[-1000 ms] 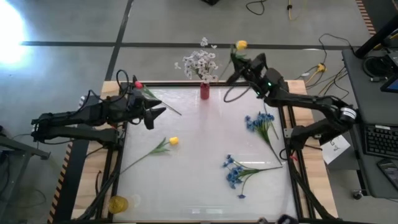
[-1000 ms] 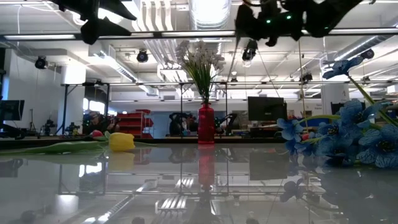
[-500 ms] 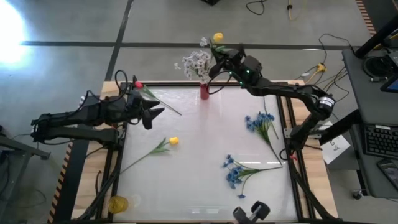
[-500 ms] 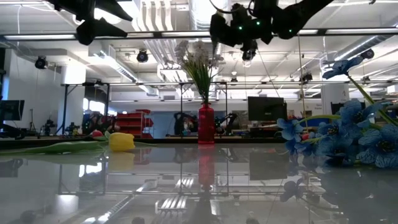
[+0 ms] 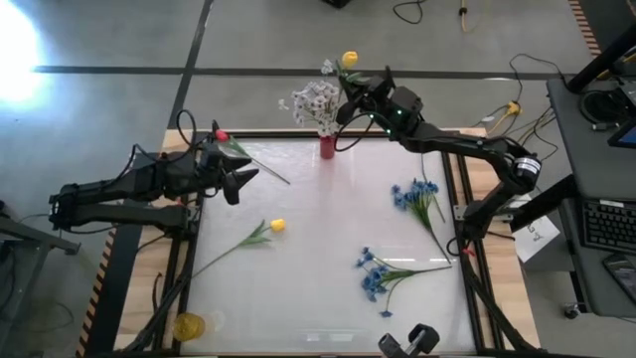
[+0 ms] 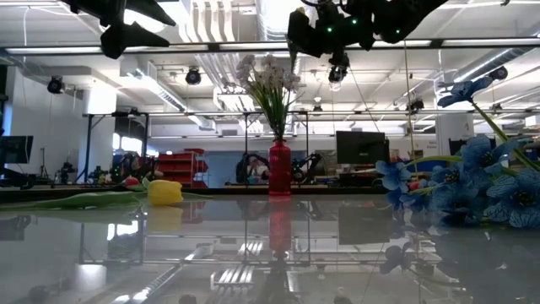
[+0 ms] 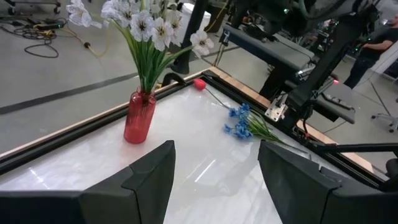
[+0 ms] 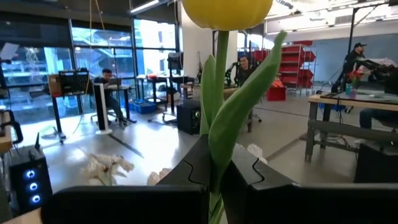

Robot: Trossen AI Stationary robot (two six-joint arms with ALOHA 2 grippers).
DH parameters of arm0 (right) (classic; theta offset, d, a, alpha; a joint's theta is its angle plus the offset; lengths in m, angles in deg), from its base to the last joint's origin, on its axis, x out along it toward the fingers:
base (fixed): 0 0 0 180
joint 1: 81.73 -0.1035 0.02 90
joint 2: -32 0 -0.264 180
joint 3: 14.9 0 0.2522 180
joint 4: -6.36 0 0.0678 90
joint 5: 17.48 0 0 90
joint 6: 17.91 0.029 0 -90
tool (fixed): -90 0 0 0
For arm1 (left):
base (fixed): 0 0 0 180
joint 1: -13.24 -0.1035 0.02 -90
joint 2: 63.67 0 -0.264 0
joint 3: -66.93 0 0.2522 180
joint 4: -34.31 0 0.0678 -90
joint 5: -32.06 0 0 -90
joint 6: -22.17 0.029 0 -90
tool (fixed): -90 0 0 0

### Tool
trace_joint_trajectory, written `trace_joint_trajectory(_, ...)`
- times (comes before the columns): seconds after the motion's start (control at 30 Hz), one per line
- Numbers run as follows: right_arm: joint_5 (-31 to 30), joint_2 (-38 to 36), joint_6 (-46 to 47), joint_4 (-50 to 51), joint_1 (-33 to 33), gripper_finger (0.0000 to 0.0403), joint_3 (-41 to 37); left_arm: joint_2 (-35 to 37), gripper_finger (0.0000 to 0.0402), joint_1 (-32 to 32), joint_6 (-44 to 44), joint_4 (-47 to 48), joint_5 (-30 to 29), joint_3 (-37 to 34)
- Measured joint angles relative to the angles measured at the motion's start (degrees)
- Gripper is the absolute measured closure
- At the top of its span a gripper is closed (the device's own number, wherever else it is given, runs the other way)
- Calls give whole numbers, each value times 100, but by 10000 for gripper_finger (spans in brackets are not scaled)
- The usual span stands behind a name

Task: Sort flowers into vase by color
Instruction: Put the right yellow flower into the red vase

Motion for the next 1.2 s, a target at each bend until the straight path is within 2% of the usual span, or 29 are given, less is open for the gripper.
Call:
trace_joint_trajectory(0.3, 0, -3, 0, -38, 2, 390, 7, 46, 180, -22, -112, 3, -2, 0)
trace_joint_trajectory(0.6, 0, 184, -6, -1093, 0, 390, -478, 64, 180, -22, -213, 37, 4, 0)
trace_joint_trajectory(0.83, 51, 231, 16, -1230, -58, 390, -703, 89, 180, -22, -295, 198, 168, 0)
trace_joint_trajectory(1.2, 953, 309, -305, -1188, -97, 390, -705, 85, 180, -20, -427, 642, 359, 0)
